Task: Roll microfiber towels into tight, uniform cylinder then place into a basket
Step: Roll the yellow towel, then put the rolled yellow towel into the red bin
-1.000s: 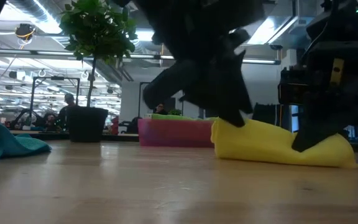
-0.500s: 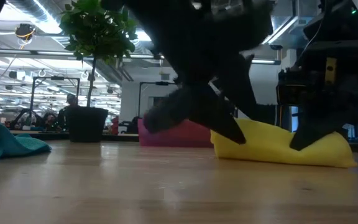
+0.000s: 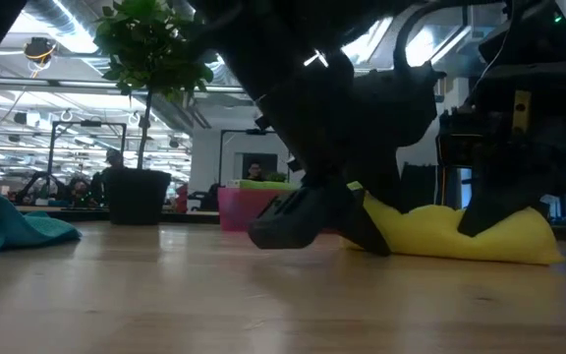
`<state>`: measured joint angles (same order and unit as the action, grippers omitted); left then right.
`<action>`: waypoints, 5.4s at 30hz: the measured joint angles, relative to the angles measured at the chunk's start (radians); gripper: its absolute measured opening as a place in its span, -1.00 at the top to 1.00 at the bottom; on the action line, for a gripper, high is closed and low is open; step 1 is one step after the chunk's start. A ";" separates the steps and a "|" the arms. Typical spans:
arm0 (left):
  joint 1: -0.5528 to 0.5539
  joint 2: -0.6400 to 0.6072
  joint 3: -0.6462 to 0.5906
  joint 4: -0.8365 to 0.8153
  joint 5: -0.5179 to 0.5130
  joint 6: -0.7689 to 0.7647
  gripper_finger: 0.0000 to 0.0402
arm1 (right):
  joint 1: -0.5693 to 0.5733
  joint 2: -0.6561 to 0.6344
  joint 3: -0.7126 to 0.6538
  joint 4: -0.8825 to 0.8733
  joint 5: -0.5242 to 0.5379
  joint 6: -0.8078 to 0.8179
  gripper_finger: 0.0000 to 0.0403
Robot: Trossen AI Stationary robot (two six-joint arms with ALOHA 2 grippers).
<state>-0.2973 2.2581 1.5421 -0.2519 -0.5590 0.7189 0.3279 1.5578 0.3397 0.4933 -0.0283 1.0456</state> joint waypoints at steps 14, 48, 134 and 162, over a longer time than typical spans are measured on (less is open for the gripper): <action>0.070 0.038 0.000 0.045 0.130 -0.035 0.87 | 0.002 0.002 0.000 0.016 -0.008 -0.147 0.71; 0.049 -0.053 -0.009 -0.155 0.179 -0.193 0.95 | 0.192 -0.004 0.356 -0.559 0.349 -0.603 0.12; 0.605 -0.420 -0.004 -0.354 0.146 -0.027 0.92 | -0.740 -0.106 0.506 -0.456 0.169 -1.526 0.83; 0.883 -0.247 -0.006 -0.241 0.319 0.050 0.92 | -0.956 0.370 0.780 -0.409 0.032 -1.682 0.80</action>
<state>0.5861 2.0110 1.5363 -0.4927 -0.2404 0.7689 -0.6283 1.9273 1.1194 0.0843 0.0036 -0.6367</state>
